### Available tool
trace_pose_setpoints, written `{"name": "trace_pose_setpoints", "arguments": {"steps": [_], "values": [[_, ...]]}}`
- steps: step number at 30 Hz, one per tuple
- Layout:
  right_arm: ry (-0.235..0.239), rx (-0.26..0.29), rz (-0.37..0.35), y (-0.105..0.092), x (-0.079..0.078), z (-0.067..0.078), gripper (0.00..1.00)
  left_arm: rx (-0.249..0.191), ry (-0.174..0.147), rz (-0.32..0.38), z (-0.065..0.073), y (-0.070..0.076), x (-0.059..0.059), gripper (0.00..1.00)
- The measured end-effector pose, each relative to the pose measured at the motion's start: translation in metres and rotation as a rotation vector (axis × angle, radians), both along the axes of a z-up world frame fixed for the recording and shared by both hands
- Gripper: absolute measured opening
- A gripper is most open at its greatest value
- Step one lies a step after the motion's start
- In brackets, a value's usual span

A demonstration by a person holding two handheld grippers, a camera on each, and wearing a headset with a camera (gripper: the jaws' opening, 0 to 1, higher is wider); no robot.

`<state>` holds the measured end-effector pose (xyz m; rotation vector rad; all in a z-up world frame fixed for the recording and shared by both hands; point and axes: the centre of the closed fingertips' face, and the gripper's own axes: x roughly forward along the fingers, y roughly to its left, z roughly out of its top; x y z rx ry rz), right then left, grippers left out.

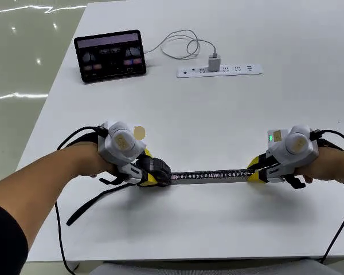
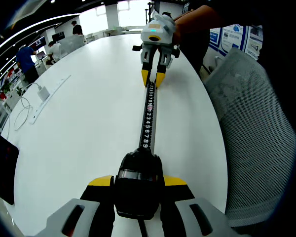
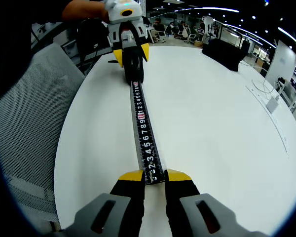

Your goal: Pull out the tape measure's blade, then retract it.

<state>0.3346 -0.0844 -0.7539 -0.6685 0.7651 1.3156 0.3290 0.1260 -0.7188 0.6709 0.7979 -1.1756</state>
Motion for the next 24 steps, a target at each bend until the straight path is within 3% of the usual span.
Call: {"name": "trace_pose_setpoints", "arguments": {"steps": [24], "values": [[0.004,-0.003,-0.018,-0.013,0.0,0.001,0.11,-0.001,0.001,0.0,0.001,0.0,0.0,0.31]]}}
